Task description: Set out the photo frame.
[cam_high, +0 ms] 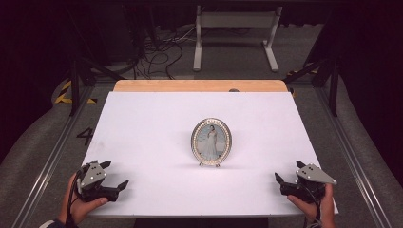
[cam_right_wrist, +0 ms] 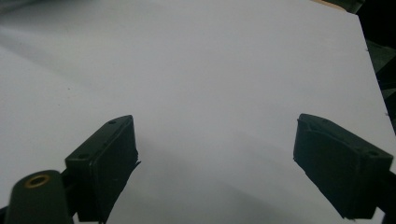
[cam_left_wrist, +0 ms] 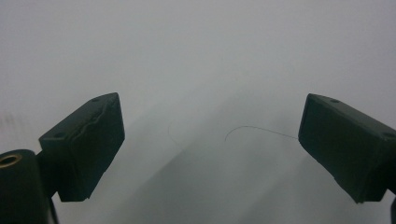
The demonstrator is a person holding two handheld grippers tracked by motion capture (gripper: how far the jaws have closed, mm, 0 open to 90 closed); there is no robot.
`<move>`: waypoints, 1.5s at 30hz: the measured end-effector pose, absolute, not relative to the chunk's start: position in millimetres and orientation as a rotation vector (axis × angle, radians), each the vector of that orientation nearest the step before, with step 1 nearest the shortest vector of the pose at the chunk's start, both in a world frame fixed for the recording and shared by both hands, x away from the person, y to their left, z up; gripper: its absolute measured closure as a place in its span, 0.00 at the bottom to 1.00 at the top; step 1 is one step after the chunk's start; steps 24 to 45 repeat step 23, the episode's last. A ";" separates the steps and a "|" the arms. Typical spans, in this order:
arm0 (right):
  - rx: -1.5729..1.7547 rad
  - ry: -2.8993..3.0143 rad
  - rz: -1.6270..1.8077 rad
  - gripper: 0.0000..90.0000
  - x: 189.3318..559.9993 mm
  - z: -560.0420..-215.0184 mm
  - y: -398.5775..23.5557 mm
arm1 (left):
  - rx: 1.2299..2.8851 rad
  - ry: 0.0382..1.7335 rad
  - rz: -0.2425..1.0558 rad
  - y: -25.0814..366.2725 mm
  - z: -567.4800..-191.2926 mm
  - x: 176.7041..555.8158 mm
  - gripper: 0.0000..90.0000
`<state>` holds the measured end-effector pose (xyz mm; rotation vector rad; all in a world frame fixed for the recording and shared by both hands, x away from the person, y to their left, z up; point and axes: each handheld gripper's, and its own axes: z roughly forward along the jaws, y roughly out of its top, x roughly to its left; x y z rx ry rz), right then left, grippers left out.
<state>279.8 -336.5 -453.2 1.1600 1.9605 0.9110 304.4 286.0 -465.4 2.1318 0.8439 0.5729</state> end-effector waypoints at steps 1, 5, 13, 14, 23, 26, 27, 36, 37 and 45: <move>1.160 1.961 0.911 0.15 279.8 -453.3 -336.6 | 2.132 0.844 0.572 285.8 -465.4 304.5 0.09; 1.163 1.961 0.913 0.15 280.0 -453.6 -336.5 | 2.135 0.849 0.578 285.6 -465.3 304.3 0.09; 1.163 1.970 0.913 0.15 280.6 -455.0 -336.6 | 2.130 0.857 0.562 286.3 -466.4 306.7 0.09; 1.164 1.970 0.913 0.15 280.6 -455.1 -336.7 | 2.127 0.858 0.562 286.4 -466.4 306.8 0.09; 1.163 1.981 0.900 0.16 280.9 -456.4 -334.7 | 2.125 0.869 0.571 286.1 -465.7 308.4 0.09; 1.163 1.981 0.900 0.16 280.9 -456.4 -334.7 | 2.125 0.869 0.571 286.1 -465.7 308.4 0.09; 1.163 1.981 0.900 0.16 280.9 -456.4 -334.7 | 2.125 0.869 0.571 286.1 -465.7 308.4 0.09; 1.163 1.981 0.900 0.16 280.9 -456.4 -334.7 | 2.125 0.869 0.571 286.1 -465.7 308.4 0.09; 1.163 1.981 0.900 0.16 280.9 -456.4 -334.7 | 2.125 0.869 0.571 286.1 -465.7 308.4 0.09; 1.163 1.981 0.900 0.16 280.9 -456.4 -334.7 | 2.125 0.869 0.571 286.1 -465.7 308.4 0.09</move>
